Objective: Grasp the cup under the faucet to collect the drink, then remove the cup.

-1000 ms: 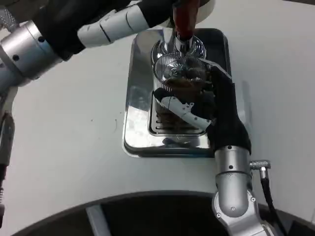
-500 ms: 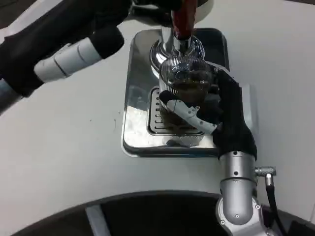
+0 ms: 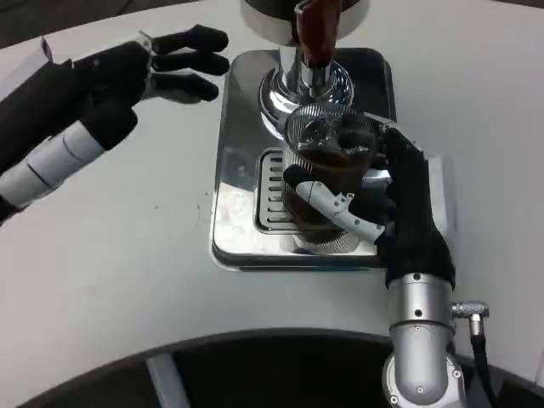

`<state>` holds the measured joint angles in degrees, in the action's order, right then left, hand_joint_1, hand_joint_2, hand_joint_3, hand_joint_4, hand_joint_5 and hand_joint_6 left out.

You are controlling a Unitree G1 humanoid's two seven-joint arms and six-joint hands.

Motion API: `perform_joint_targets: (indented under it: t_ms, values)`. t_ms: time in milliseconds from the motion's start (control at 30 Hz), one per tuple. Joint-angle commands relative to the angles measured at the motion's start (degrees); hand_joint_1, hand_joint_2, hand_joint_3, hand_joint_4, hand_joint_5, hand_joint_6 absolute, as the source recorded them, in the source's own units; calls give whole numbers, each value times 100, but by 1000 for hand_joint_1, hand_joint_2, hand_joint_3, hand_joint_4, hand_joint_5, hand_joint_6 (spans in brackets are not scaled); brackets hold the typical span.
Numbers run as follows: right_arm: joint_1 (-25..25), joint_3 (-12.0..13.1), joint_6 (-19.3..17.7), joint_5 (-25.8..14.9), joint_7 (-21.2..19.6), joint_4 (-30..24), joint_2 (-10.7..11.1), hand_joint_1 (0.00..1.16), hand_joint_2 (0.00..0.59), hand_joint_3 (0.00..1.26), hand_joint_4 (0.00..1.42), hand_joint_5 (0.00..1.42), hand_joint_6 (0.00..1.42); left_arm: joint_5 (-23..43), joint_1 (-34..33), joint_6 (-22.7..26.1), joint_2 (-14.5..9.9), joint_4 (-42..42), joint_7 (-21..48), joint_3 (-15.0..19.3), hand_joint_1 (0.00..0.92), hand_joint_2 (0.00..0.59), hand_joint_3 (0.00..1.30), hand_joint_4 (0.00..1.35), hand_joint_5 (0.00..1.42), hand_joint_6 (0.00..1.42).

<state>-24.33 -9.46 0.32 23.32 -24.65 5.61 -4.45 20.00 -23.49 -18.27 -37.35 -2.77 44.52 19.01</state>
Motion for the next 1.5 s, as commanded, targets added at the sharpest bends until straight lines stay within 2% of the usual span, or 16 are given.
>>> perform_joint_targets:
  t_ms: [33, 367, 1033, 1300, 1500]
  values:
    - [228, -42, -36, 45, 60, -357, -34, 848, 178, 753, 861, 1005, 948, 67, 459, 61, -2, -122, -98, 109, 0, 118, 231, 232, 298, 275]
    - [604, -5, 41, 67, 284, -993, 79, 848, 178, 778, 902, 1048, 1002, -108, 1188, -19, 63, -307, -288, 80, 0, 118, 232, 232, 299, 280]
    - [1494, -80, 157, 243, 845, -2265, 199, 857, 169, 840, 959, 1119, 1103, -657, 1815, -288, 92, -233, -651, 12, 0, 127, 229, 218, 278, 243]
    - [1752, -162, 154, 352, 979, -2659, 180, 857, 169, 854, 971, 1130, 1133, -1282, 1988, -542, -56, -271, -875, -6, 0, 130, 204, 159, 194, 170]
    - [2070, -288, 208, 328, 1225, -3106, 159, 857, 163, 873, 984, 1151, 1158, -1573, 2101, -621, -126, -311, -978, 19, 0, 130, 170, 110, 139, 130]
